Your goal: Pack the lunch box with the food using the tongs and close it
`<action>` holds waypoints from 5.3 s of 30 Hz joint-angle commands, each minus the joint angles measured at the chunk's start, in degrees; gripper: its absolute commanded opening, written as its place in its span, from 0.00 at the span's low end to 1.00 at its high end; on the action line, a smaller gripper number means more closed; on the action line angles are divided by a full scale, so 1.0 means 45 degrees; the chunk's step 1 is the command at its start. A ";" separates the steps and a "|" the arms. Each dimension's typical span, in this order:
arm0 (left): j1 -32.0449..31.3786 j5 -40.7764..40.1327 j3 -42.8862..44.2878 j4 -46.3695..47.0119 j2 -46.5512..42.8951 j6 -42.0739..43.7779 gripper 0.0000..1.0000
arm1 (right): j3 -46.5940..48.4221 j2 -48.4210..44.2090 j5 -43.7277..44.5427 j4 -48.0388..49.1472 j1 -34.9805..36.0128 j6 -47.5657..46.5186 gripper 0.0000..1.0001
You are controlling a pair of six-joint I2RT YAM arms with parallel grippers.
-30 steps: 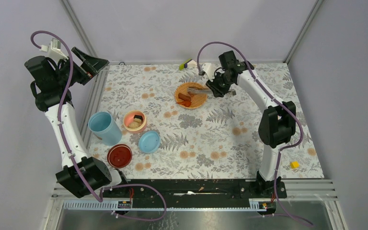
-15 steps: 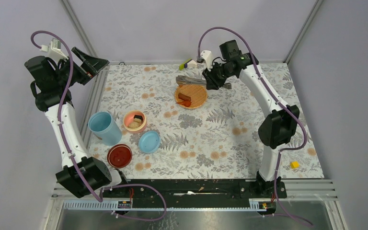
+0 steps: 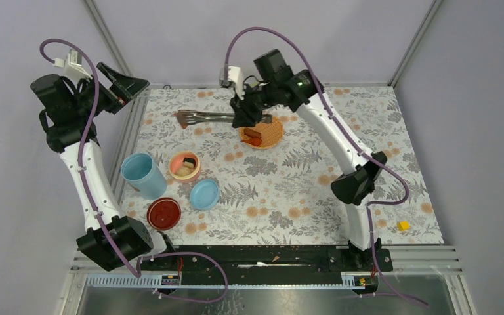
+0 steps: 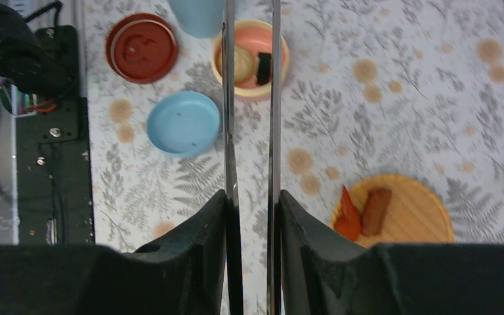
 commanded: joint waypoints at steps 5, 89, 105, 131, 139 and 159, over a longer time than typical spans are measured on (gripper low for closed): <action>-0.0017 0.0325 0.1296 0.0814 0.0007 -0.0388 0.99 | 0.2395 0.1947 -0.0930 0.0575 0.2098 0.1297 0.32; -0.0015 0.0552 0.0357 0.2012 -0.0414 -0.1247 0.99 | 0.1981 0.2619 0.1780 0.3475 0.2552 0.2608 0.45; -0.0016 0.0386 0.0294 0.1750 -0.0279 -0.0915 0.99 | -0.2013 0.0140 0.2087 0.3492 -0.0648 0.2320 0.50; -0.0043 0.0365 0.0216 0.1789 -0.0218 -0.0899 0.99 | -0.7909 -0.1276 0.3418 0.3640 -0.3409 -0.0236 0.52; -0.0042 0.0396 0.0193 0.1789 -0.0232 -0.0899 0.99 | -0.7508 -0.0752 0.3338 0.3626 -0.3385 -0.0259 0.53; -0.0041 0.0424 0.0187 0.1789 -0.0198 -0.0955 0.99 | -0.7313 0.0081 0.3973 0.3621 -0.2868 -0.0574 0.52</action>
